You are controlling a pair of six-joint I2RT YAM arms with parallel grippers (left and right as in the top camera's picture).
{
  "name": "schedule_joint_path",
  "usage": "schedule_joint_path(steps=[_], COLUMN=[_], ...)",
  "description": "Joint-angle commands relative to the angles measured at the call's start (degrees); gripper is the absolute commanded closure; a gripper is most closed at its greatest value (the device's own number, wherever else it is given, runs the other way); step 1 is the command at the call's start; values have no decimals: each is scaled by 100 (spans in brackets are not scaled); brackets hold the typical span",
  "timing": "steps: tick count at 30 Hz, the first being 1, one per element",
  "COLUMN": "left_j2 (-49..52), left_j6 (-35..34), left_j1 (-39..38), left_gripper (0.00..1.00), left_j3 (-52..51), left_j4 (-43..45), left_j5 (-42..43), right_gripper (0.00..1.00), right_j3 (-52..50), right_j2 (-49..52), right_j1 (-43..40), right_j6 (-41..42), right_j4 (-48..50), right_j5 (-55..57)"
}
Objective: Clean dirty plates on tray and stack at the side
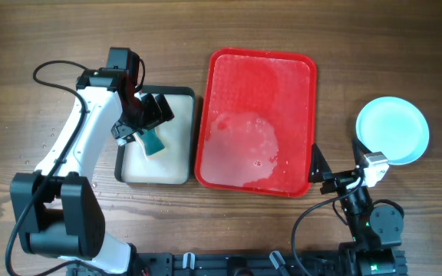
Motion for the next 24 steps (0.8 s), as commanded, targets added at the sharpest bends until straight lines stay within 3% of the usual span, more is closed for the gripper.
schedule_joint_path(steps=[1,8,11,24], left_j2=[-107,-107,-107,-155], left_j6=[39,39,42,22], left_j1=[24,24,24,-2], left_gripper=[0,0,0,0], left_j3=[2,2,2,2], left_j4=[-4,-2,-4,9], left_j5=[68,66,-625,-597], right_gripper=[0,0,0,0], right_j3=[-7,-7,-7,-7], right_j2=[-39,-39,-39,-39], right_j1=[13,13,13,13], right_j6=[48,46,48,48], right_j4=[26,26,26,26], right_j5=[81,81,81,81])
